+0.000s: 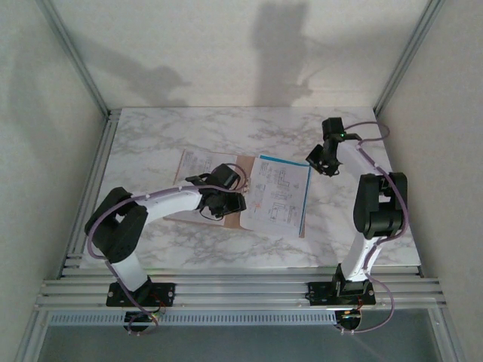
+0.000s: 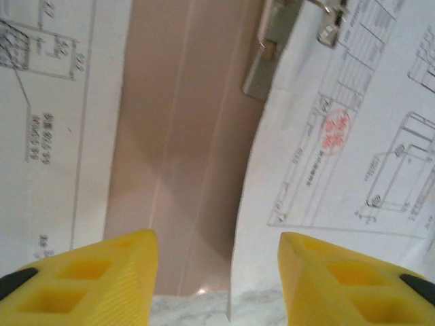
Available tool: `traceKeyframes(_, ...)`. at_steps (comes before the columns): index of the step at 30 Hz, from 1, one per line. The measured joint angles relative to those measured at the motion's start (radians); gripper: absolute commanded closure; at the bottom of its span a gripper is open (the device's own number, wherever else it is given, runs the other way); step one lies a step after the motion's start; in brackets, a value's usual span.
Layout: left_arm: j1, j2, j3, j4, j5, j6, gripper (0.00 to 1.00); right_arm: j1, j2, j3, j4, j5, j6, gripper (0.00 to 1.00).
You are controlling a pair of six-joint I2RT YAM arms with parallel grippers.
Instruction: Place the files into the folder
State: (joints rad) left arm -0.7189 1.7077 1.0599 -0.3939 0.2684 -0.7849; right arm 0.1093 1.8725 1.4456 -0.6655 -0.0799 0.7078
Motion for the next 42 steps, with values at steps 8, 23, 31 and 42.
traceKeyframes(8,-0.179,0.109,0.197,-0.03,0.055,0.151,0.69,0.008,0.212,0.208,-0.008,-0.045,-0.051,1.0)
traceKeyframes(23,-0.203,0.301,0.283,-0.047,0.045,0.18,0.69,0.014,0.391,0.447,-0.119,-0.043,-0.107,1.0)
traceKeyframes(31,-0.203,0.313,0.296,-0.045,0.041,0.18,0.69,0.046,0.481,0.504,-0.175,-0.039,-0.137,1.0)
traceKeyframes(42,-0.193,0.336,0.328,-0.045,0.038,0.18,0.69,0.051,0.483,0.511,-0.213,-0.044,-0.16,1.0)
